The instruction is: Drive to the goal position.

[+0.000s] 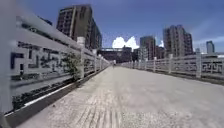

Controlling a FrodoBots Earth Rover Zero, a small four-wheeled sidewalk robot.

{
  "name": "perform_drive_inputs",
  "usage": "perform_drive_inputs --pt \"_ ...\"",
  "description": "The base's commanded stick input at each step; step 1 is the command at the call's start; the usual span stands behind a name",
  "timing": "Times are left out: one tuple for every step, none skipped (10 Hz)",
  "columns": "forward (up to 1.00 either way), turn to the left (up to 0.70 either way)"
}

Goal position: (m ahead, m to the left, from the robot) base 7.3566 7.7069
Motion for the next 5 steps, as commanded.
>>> perform_drive_inputs --pt "0.70 0.00" --pt "0.70 0.00" --pt "0.70 0.00" --pt "0.70 0.00" --pt "0.70 0.00"
